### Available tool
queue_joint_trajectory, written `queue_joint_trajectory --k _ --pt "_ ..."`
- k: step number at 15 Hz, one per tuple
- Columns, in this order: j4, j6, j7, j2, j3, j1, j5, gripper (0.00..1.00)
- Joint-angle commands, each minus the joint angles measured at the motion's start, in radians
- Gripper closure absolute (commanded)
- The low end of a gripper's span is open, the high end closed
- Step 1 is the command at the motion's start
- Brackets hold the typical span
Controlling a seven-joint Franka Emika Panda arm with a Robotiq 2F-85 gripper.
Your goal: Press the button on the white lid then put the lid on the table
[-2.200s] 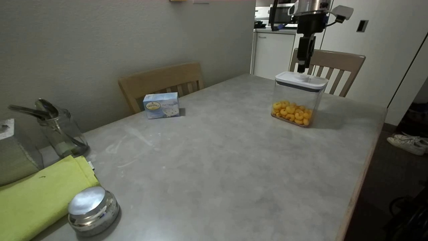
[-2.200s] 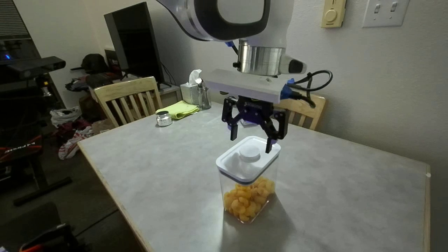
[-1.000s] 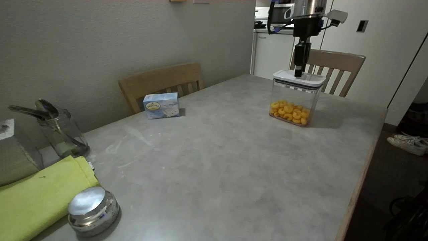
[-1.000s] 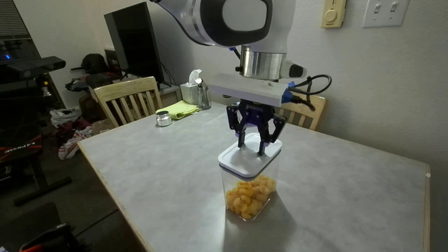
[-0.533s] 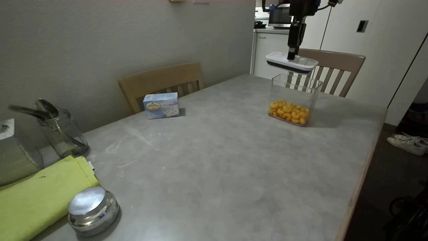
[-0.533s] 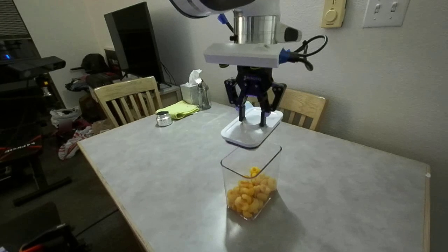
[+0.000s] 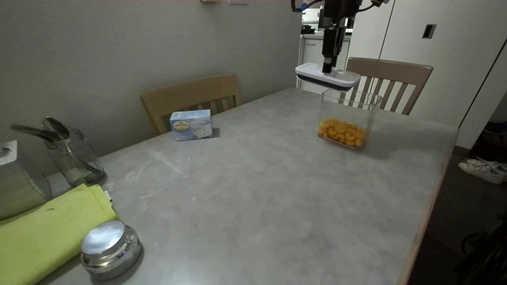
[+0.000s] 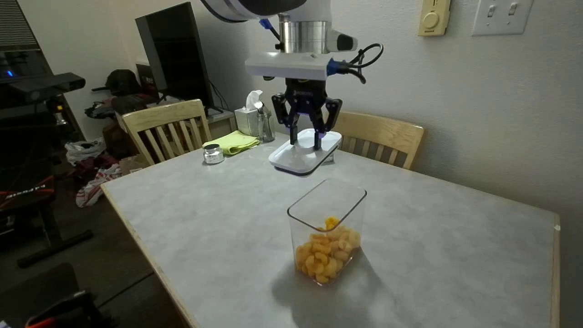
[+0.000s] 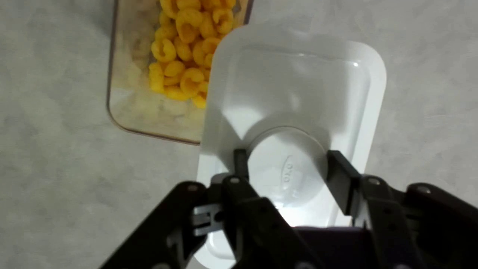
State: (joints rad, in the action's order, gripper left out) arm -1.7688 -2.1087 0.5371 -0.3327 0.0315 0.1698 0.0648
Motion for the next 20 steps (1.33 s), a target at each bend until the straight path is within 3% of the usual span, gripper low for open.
queue_joint_trajectory --k 1,9,20 --pt "-0.013 -0.06 -0.036 -0.033 -0.025 -0.025 0.0 0.71" --pt "0.003 -0.276 -0.106 -0.215 -0.039 -0.072 -0.067 0.71" --pt "0.003 -0.279 -0.094 -0.302 -0.07 -0.064 -0.08 0.71"
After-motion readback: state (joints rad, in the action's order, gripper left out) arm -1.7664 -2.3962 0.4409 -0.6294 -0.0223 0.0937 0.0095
